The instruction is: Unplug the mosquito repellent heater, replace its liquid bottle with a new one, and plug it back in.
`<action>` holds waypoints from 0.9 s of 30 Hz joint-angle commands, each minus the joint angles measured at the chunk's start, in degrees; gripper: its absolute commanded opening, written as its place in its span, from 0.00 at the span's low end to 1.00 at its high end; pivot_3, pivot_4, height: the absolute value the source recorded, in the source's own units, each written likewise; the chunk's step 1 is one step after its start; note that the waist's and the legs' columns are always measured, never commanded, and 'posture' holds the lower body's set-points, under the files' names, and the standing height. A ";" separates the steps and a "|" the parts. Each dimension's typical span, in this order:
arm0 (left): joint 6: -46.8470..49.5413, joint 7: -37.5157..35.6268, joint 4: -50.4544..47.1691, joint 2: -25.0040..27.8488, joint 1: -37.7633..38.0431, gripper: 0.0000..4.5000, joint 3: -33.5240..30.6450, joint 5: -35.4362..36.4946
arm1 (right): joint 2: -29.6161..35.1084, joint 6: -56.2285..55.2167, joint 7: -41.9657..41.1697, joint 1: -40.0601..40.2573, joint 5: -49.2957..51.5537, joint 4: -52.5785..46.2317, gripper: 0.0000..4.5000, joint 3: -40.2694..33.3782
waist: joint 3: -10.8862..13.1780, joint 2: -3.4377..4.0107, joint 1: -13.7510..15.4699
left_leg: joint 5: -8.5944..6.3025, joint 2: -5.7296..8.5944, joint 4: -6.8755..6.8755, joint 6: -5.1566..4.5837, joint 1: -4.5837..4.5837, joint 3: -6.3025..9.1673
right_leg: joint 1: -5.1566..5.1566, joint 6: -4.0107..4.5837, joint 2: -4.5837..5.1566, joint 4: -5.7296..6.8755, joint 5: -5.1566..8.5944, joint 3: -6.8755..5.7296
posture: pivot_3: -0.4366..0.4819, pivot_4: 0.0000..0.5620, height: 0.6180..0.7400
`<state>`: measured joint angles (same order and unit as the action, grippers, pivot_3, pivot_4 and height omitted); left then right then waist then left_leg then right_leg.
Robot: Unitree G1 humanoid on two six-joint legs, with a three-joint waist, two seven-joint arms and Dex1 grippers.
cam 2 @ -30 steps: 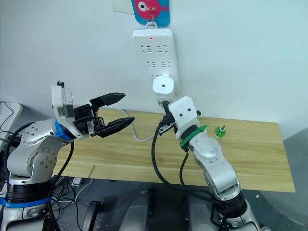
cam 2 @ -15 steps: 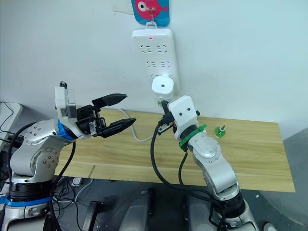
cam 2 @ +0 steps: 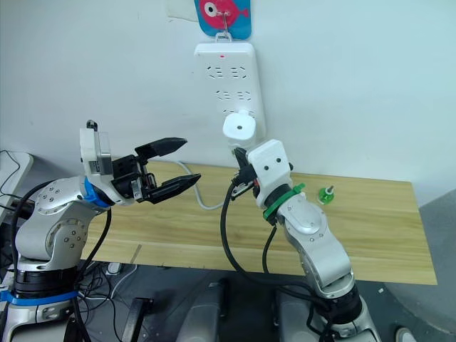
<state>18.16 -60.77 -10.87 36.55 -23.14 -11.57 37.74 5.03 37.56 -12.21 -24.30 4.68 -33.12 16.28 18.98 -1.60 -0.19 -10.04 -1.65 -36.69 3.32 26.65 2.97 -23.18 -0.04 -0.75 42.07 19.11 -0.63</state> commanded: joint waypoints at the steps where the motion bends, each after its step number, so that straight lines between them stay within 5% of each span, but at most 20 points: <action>1: -1.38 -0.39 -0.69 0.08 -0.43 1.00 -0.23 0.00 | -0.07 0.35 -0.24 0.29 0.50 -3.28 0.00 0.17 | 0.00 0.00 0.00 | 0.00 0.00 0.00 0.00 0.00 0.00 | 0.00 0.00 0.00 0.00 0.00 0.00 | 0.62 0.53 1.00; 27: -2.23 -0.44 0.17 -0.04 -1.15 1.00 0.35 -0.44 | -1.01 -1.09 0.88 -1.56 -0.81 -0.68 0.00 -1.08 | 0.00 0.00 0.00 | 0.00 0.00 0.01 0.00 0.00 0.00 | 0.00 0.00 0.00 -0.01 0.00 -0.01 | 0.61 0.56 1.00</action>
<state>16.99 -60.82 -10.00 36.51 -23.64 -11.40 37.38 4.13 37.73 -11.27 -25.45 3.94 -32.52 15.33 18.98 -1.60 -0.19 -10.04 -1.65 -36.69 3.32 26.64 2.96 -23.18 -0.04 -0.75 42.06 19.11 -0.64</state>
